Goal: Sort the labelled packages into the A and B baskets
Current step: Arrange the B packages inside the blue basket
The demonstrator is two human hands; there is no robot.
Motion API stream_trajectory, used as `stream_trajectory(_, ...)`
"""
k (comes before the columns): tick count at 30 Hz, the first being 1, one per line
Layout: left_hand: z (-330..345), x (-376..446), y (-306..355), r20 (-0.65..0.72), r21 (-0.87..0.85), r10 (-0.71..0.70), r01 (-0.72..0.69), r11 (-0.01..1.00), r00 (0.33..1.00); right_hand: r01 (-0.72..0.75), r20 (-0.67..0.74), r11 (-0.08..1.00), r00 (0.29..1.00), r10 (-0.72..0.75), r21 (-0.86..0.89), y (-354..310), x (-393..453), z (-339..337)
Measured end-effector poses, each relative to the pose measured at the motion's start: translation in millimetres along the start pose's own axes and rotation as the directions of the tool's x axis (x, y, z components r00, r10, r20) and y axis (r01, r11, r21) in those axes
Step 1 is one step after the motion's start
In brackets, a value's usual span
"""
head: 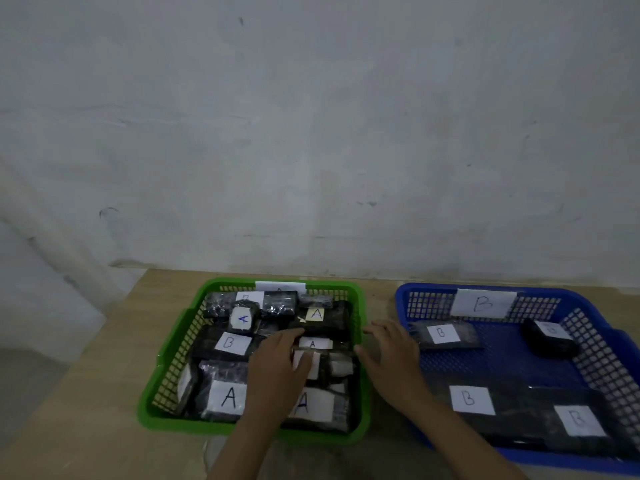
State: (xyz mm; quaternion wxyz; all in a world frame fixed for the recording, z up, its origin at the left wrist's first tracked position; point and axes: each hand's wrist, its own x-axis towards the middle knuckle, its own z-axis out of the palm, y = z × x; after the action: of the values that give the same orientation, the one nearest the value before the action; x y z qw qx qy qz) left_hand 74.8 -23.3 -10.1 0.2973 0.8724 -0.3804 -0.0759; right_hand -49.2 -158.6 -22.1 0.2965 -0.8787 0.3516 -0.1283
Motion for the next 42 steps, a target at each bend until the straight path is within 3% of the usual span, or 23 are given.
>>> stream_trajectory(4,-4.4,-1.5,-12.2,0.265,-0.022,-0.062,0.071,0.997,0.962,0.033,0.058,0.999,0.998,-0.031,-0.032,-18.8,4.3,13.6)
stream_trajectory(11,-11.5,5.3,-17.3,0.309,-0.093,-0.003,0.034,0.995,0.951,0.065,0.210,0.961,0.978,-0.007,-0.268,-19.6,3.7,29.8)
stream_trajectory(14,-14.2,9.5,-23.3,0.334,-0.162,0.012,0.045,0.986,0.943,0.066,0.210,0.961,0.978,-0.009,-0.268,-21.8,4.0,27.9)
stream_trajectory(21,-37.7,28.0,-32.6,0.163,-0.323,-0.055,0.106,0.940,0.985,0.061,0.241,0.953,0.971,0.013,-0.297,-23.9,8.4,24.2)
stream_trajectory(27,-48.3,46.9,-49.2,0.033,-0.358,-0.119,0.123,0.926,0.992,0.075,0.282,0.931,0.959,0.031,-0.357,-25.1,13.9,27.9)
stream_trajectory(33,-46.4,52.0,-53.4,-0.007,-0.421,-0.154,0.137,0.896,0.988,-0.079,0.063,0.994,0.995,0.084,-0.071,-23.8,33.4,7.8)
stream_trajectory(37,-42.5,53.5,-56.7,-0.031,-0.418,-0.147,0.121,0.900,0.989,-0.125,-0.041,0.988,0.992,0.122,-0.093,-27.3,52.1,3.2)
stream_trajectory(42,-39.0,58.0,-55.1,-0.052,-0.399,-0.131,0.100,0.912,0.990,-0.112,-0.040,0.983,0.993,0.107,-0.143,-28.1,68.2,13.7)
